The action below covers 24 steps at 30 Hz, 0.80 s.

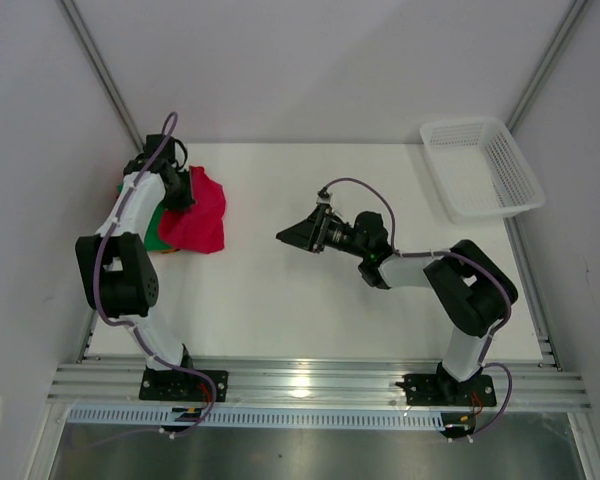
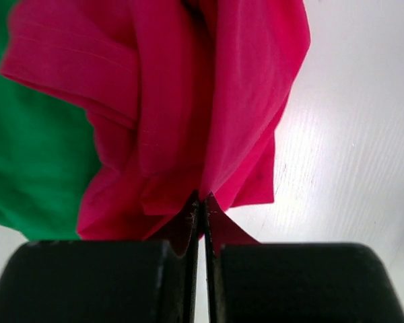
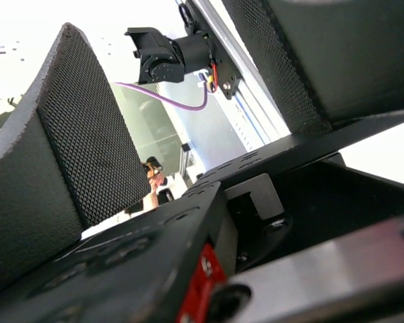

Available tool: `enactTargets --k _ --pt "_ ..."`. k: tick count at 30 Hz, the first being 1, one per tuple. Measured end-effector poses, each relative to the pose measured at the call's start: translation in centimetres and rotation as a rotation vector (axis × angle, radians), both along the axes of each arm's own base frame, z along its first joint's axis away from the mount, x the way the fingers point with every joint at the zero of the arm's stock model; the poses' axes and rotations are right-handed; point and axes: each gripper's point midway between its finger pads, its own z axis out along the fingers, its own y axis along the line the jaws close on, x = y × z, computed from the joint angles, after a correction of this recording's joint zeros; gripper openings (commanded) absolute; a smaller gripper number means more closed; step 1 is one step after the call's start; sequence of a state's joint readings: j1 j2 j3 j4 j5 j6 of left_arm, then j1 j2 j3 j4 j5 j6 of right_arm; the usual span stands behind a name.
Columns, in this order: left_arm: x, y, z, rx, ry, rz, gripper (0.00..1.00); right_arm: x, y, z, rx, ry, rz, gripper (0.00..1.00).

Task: Fold and stack the t-shirts
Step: Put the neatly folded tshirt into the corner of the board with the left arm

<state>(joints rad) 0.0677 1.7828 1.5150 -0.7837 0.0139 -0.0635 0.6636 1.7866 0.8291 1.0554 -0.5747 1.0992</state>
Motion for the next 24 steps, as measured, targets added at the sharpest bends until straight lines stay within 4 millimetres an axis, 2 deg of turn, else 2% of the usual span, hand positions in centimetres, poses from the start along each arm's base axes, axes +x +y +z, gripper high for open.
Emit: enactTargets --k 6,11,14,17,18,24 --pt "0.9 1.4 2.0 0.067 -0.039 0.039 0.03 0.0 0.2 -0.5 0.004 0.011 0.006 0.66" --pt "0.8 2.3 2.4 0.108 -0.034 0.072 0.04 -0.1 0.2 -0.4 0.008 0.013 0.013 0.66" --pt "0.5 2.6 2.4 0.124 -0.026 0.085 0.17 -0.1 0.2 -0.4 0.009 0.013 0.015 0.66" --pt "0.4 2.9 2.4 0.134 -0.021 0.102 0.36 -0.2 0.2 -0.4 0.008 0.013 0.02 0.66" --pt "0.4 2.9 2.4 0.135 -0.021 0.107 0.46 -0.2 0.2 -0.4 0.007 0.013 0.02 0.66" --pt "0.4 2.9 2.4 0.129 -0.023 0.124 0.47 -0.5 -0.1 -1.2 -0.005 0.028 0.024 0.66"
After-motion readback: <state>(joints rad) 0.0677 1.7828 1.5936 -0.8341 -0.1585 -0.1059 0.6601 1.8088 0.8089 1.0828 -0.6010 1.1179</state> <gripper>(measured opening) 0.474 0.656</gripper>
